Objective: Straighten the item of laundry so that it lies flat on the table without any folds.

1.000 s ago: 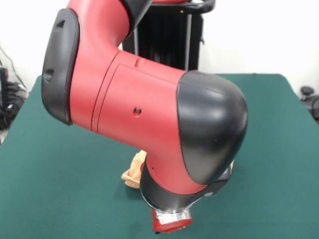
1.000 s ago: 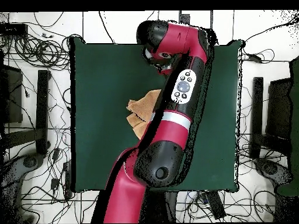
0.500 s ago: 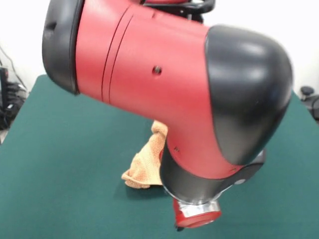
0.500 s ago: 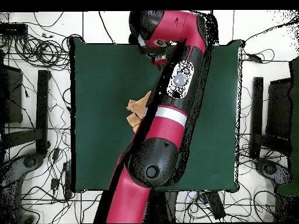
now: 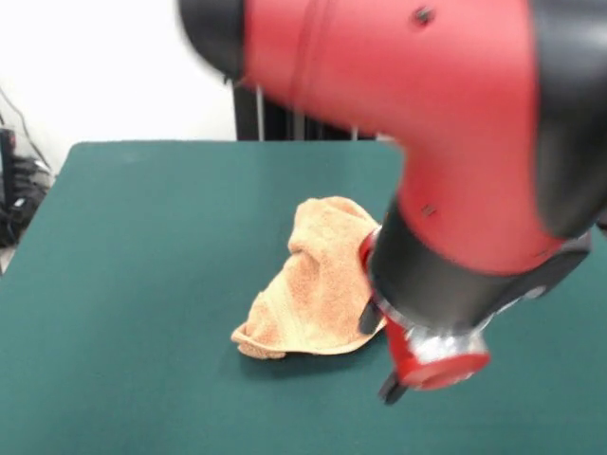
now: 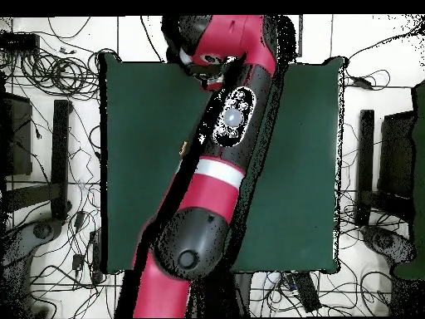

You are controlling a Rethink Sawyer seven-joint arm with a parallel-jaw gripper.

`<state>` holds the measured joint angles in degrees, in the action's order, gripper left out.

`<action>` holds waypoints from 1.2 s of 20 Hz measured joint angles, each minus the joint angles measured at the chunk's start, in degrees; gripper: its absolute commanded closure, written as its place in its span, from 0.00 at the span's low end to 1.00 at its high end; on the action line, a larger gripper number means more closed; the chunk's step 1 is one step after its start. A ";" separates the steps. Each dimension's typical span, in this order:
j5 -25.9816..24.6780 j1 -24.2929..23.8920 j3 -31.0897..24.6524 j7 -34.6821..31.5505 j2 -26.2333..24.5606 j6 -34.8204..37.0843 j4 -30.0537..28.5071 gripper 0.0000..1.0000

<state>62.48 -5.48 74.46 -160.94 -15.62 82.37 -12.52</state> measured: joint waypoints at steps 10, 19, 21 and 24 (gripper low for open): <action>-14.42 14.74 -12.53 0.00 9.49 -5.87 -21.07 0.00; -22.77 14.94 -18.37 0.00 15.41 -12.04 -27.57 0.00; -24.38 14.09 -19.24 0.00 15.99 -13.57 -27.85 0.00; -27.63 11.63 -21.59 0.00 17.03 -15.93 -27.89 0.00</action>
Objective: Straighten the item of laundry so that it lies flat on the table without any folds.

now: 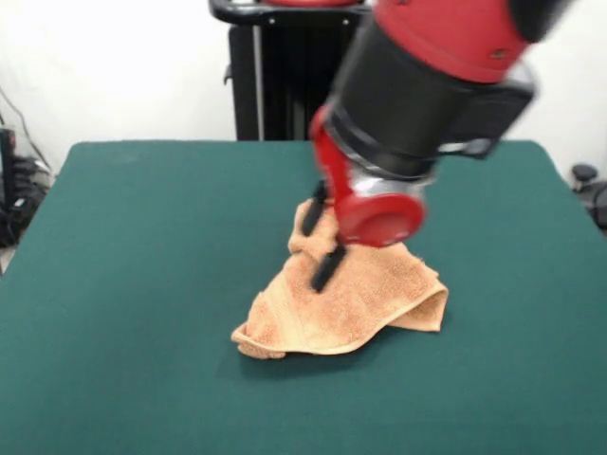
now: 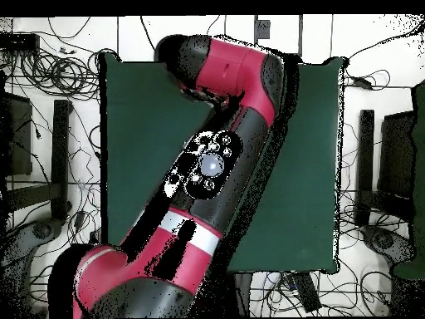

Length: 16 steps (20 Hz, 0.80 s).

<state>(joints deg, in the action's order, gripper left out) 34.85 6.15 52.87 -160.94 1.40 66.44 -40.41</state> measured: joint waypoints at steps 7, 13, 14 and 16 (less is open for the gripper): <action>-6.02 -4.26 -3.83 0.00 1.52 -0.61 -0.26 0.00; -9.54 -4.55 -6.14 0.00 2.82 -0.61 -0.67 0.00; -9.84 -4.42 -6.48 0.00 2.99 -0.61 -0.78 0.00; -10.29 -4.01 -7.09 0.00 3.34 -0.61 -1.13 0.00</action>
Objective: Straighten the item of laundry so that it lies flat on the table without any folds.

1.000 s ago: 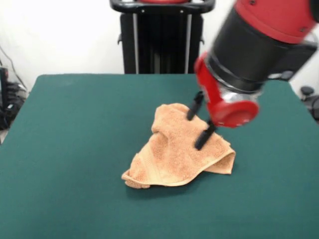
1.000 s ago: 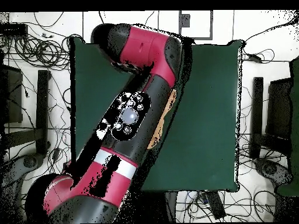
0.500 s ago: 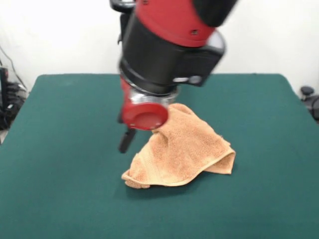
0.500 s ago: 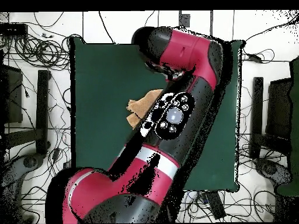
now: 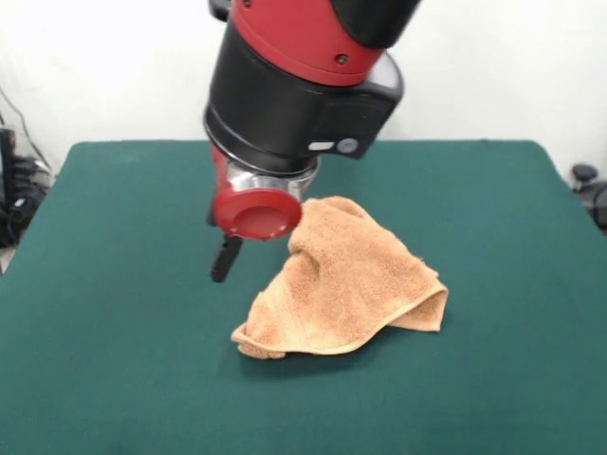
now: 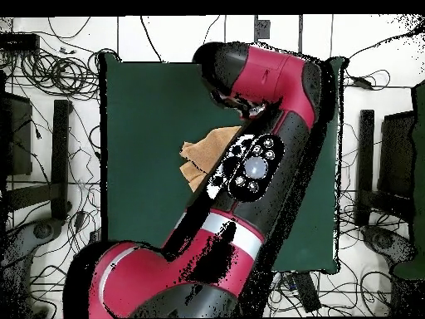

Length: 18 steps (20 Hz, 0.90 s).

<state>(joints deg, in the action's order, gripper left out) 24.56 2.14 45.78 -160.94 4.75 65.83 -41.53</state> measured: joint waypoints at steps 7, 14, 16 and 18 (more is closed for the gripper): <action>-0.57 2.85 -0.73 0.00 0.39 0.00 -0.74 0.00; -0.76 4.30 -1.45 0.00 0.19 0.00 -0.43 0.00; -0.84 4.08 -1.86 0.00 0.14 0.00 -0.29 0.00; -0.91 3.32 -3.27 0.00 0.12 0.00 -0.30 0.00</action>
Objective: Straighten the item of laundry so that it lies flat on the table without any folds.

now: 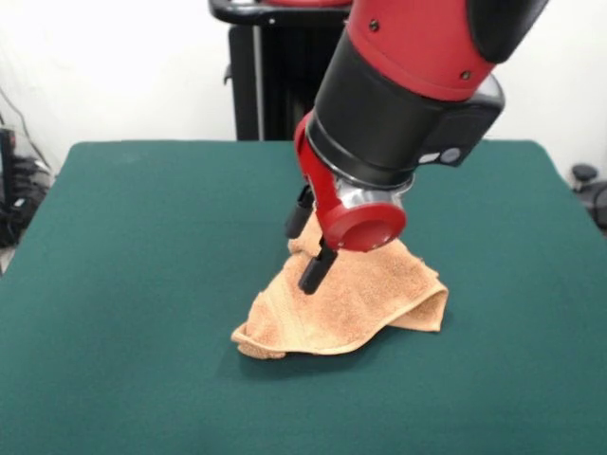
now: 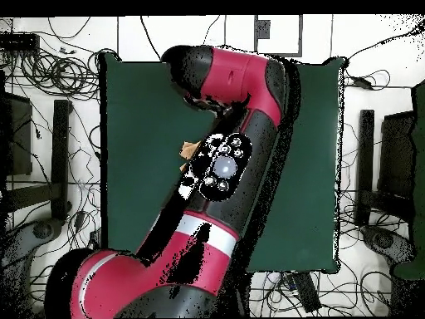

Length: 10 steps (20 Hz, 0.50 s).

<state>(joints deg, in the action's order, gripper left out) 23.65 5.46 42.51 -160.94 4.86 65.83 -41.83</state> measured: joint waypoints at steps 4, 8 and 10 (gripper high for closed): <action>-0.14 -1.26 -1.63 0.00 -0.14 0.00 -0.02 0.00; -0.32 -2.32 -3.24 0.00 -0.18 -0.01 -0.02 0.00; -0.37 -2.53 -3.60 0.00 -0.22 0.00 -0.02 0.00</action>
<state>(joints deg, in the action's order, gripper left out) 23.28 2.92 38.91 -160.94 4.65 65.83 -41.85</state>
